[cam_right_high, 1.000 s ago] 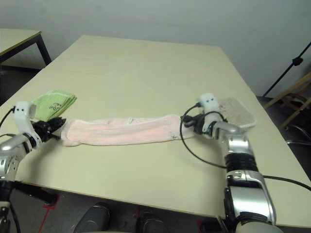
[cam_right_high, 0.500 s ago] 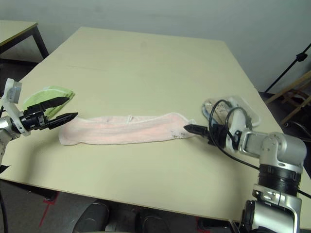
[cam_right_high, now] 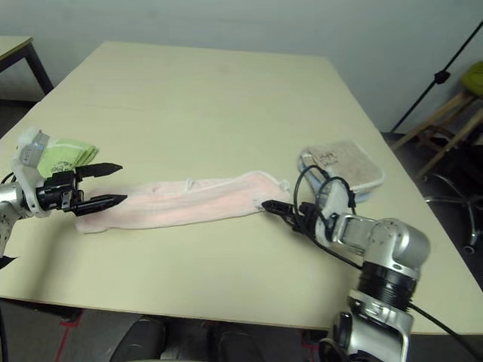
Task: Fold the towel and set it aside.
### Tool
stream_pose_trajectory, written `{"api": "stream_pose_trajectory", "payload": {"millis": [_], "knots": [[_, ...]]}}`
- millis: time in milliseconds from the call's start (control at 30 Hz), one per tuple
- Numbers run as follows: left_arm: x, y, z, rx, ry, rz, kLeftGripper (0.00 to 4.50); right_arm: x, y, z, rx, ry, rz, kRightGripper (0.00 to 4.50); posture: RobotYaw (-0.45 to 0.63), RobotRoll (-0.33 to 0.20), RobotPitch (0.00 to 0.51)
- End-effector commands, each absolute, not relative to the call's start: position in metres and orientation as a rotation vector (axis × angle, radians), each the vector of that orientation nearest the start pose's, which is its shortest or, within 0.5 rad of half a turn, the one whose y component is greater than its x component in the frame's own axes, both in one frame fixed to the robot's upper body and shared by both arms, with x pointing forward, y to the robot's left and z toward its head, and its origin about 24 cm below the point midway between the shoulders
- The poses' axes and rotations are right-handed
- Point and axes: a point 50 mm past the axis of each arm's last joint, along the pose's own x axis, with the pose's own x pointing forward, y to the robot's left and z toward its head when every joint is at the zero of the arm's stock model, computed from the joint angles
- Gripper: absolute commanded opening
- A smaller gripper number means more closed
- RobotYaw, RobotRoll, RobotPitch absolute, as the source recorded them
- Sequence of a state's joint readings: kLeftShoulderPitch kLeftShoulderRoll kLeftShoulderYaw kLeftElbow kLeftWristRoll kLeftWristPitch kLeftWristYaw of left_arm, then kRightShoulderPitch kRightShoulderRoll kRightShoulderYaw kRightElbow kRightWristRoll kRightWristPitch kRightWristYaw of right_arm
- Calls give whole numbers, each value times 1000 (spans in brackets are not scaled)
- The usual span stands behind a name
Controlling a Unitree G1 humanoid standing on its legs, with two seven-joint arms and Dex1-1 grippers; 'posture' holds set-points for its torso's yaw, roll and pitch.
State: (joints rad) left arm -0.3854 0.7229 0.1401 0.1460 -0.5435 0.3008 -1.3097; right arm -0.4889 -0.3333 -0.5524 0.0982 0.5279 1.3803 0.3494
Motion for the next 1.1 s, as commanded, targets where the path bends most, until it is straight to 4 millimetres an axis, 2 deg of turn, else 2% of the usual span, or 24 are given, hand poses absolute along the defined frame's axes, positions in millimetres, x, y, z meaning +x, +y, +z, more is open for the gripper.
{"api": "stream_pose_trajectory", "payload": {"millis": [33,133,233,467,500,567,733,900,967,1100], "knots": [[278,243,158,128,30,-1163,4500,291,-232,77,639,742,232,4463,198,0,91],[277,243,158,126,26,-1150,4500,299,-223,76,653,718,226,4463,203,0,92],[277,245,159,131,26,-1139,4500,305,-219,76,623,674,194,3812,211,0,89],[277,247,159,136,22,-1118,4500,312,-227,82,556,564,131,1189,204,0,82],[278,247,159,136,22,-1118,4500,312,-228,82,541,552,126,688,204,0,82],[278,246,158,136,23,-1118,4500,313,-234,87,511,508,113,23,201,0,78],[279,245,157,135,23,-1119,4500,312,-248,102,361,413,171,23,194,0,73],[280,247,157,136,22,-1112,4500,307,-264,120,123,406,261,23,191,0,68],[280,248,157,135,21,-1107,4500,306,-258,129,39,406,358,23,190,0,66],[280,249,157,134,19,-1104,4500,300,-224,145,-72,404,604,23,193,0,62]]}}
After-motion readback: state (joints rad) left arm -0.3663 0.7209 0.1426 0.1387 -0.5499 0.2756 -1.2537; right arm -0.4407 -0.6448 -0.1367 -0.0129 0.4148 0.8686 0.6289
